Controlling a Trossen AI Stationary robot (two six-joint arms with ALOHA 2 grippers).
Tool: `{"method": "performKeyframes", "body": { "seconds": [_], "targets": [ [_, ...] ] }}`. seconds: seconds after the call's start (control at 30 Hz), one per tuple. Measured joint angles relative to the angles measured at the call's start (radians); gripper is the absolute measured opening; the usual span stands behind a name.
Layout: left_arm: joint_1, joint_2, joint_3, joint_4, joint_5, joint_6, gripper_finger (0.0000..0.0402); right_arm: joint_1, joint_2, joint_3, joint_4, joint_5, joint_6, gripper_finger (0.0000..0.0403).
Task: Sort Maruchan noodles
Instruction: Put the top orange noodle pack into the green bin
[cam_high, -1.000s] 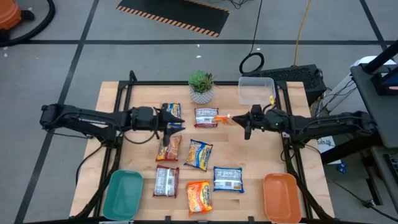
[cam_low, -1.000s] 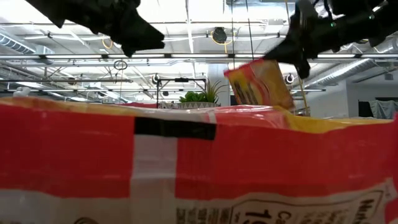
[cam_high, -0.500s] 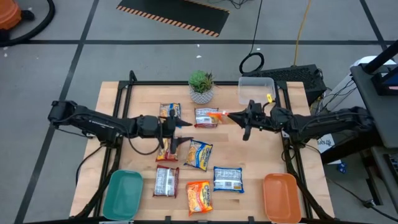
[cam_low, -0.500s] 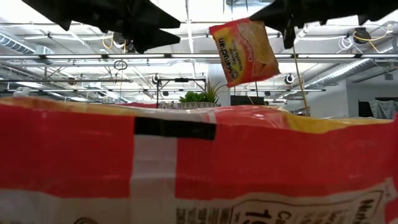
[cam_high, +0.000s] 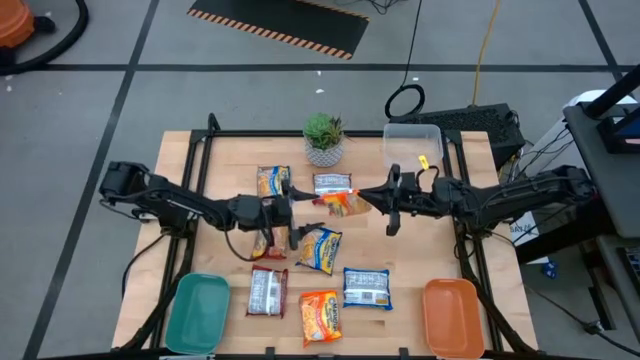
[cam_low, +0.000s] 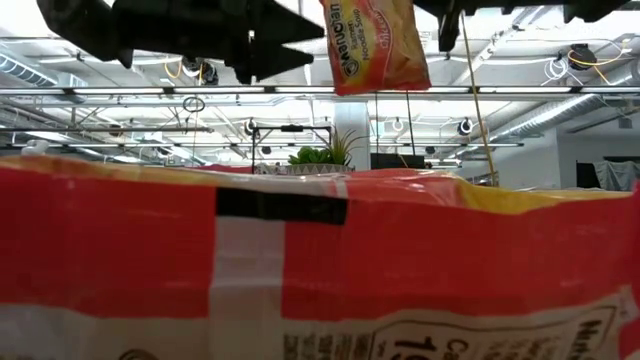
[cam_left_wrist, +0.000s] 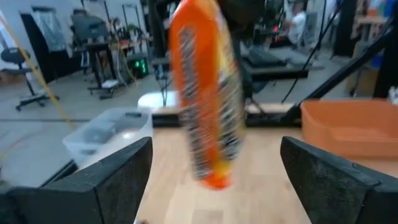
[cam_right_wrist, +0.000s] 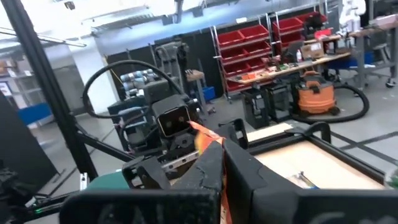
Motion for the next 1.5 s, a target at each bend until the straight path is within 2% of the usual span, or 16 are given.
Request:
{"method": "performKeyframes", "body": {
  "seconds": [0.23,0.43,0.7,0.87,1.1,1.27,1.5],
  "targets": [
    [-0.006,0.060,0.006,0.107,0.045,-0.045,0.0358,0.030,0.019,0.000,0.041,0.061,-0.019,0.0000],
    [-0.006,0.127,0.036,0.129,-0.008,-0.073,0.0358,0.051,0.073,0.000,0.150,0.054,-0.026,0.0000],
    [-0.006,0.113,0.049,0.126,0.010,-0.055,0.0358,0.058,0.172,0.000,0.256,0.051,-0.021,0.0000],
    [0.001,0.113,0.050,0.162,0.068,-0.024,0.0358,0.058,0.237,0.000,0.330,0.051,-0.020,0.0000],
    [0.029,0.111,0.065,0.178,0.138,-0.063,0.0354,0.058,0.253,0.000,0.327,0.050,-0.016,0.0000],
    [0.039,0.111,0.084,0.181,0.186,-0.076,0.0313,0.058,0.253,0.000,0.308,0.050,0.000,0.0000],
    [0.039,0.111,0.085,0.171,0.191,-0.076,0.0223,0.058,0.253,0.000,0.308,0.050,-0.017,0.0000]
  ]
}}
